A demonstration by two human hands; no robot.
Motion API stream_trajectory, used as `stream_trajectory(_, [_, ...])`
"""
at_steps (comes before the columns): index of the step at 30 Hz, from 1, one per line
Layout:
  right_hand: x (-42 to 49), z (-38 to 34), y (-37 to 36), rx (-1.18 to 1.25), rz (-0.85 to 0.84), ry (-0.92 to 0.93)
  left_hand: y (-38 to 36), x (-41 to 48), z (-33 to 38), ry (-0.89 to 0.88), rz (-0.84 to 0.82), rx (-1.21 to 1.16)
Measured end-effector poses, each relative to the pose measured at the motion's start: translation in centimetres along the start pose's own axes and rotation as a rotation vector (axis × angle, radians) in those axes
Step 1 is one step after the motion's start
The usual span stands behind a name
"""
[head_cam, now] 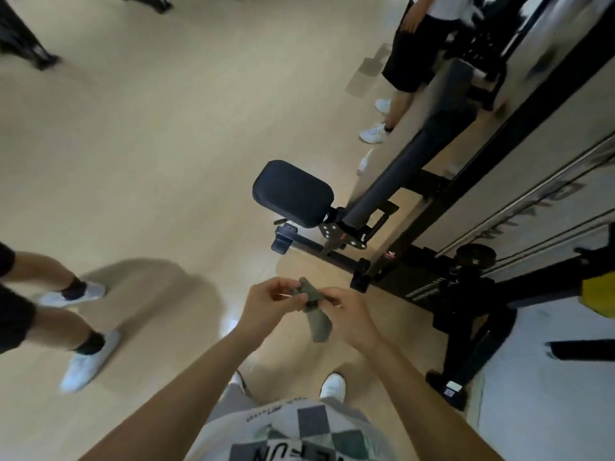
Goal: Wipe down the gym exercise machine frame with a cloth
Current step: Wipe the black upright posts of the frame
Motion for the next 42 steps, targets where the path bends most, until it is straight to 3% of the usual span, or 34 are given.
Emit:
stream_trajectory(10, [10.4,-6.9,-16.5,-0.132,-0.125,-0.003,22.7,1.6,-0.2,-0.014,0.157,-0.161])
stream_trajectory(21, [24.3,-16.0,-28.3,0.033,-0.167,0.111,35.0,8.4,6.7,-0.052,0.170,-0.188])
stream_trajectory(28, [38.1,-15.9,-30.3,0.026,-0.146,0.110,44.2,18.2,12.6,-0.017,0.189,-0.055])
stream_trajectory(35, [51.3,-16.8,-30.3,-0.037,-0.150,0.096,51.3,27.9,20.4,-0.043,0.163,0.347])
stream_trajectory(42, [63.4,-18.2,-29.6,-0.195,-0.119,0.047,55.4,38.5,26.9,-0.040,0.109,0.310])
Point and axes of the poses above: each hand's wrist, its own x-axis towards the middle knuckle, its own y-axis out of the back of the hand, z = x × y, the point moved 4 cm from there along x, towards the middle knuckle, and after that the axes turned 15 degrees about y, right-handed, at the moved point
